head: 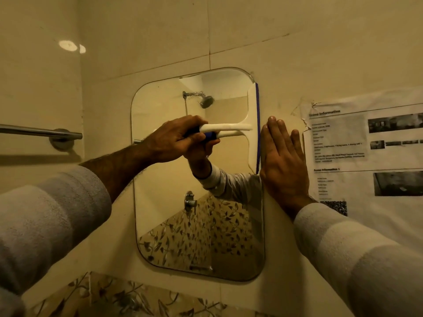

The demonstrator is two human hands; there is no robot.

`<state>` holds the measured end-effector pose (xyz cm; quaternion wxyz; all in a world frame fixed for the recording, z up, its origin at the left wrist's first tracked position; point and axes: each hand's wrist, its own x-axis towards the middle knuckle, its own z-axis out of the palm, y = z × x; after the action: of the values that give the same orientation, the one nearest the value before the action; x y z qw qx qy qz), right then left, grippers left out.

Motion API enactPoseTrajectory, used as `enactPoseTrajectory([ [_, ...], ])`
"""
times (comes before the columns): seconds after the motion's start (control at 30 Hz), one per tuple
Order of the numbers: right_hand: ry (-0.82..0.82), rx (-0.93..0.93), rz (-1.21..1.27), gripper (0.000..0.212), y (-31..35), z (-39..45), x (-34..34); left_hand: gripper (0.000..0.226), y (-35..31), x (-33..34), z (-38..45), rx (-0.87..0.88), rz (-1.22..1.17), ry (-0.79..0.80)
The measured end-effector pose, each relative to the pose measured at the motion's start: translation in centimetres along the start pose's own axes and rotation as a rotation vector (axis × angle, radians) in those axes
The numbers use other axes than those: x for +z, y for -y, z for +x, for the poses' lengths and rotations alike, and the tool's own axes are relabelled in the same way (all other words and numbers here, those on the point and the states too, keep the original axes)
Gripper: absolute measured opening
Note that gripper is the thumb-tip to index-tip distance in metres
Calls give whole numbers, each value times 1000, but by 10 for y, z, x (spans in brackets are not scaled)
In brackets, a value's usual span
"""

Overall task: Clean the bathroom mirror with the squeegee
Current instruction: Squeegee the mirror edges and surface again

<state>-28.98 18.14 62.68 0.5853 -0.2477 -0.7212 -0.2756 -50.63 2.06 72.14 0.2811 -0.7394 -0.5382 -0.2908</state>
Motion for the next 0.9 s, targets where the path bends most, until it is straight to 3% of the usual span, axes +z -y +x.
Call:
enactPoseTrajectory([
  [0.27, 11, 10, -18, 70, 0, 0, 2, 22, 43, -27, -34, -64, -30, -19],
  [0.47, 24, 16, -24, 77, 0, 0, 2, 20, 72, -54, -66, -137, 55, 2],
  [0.9, -2, 0, -1, 70, 1, -1, 2, 14, 120, -101, -119, -300, 264, 28],
])
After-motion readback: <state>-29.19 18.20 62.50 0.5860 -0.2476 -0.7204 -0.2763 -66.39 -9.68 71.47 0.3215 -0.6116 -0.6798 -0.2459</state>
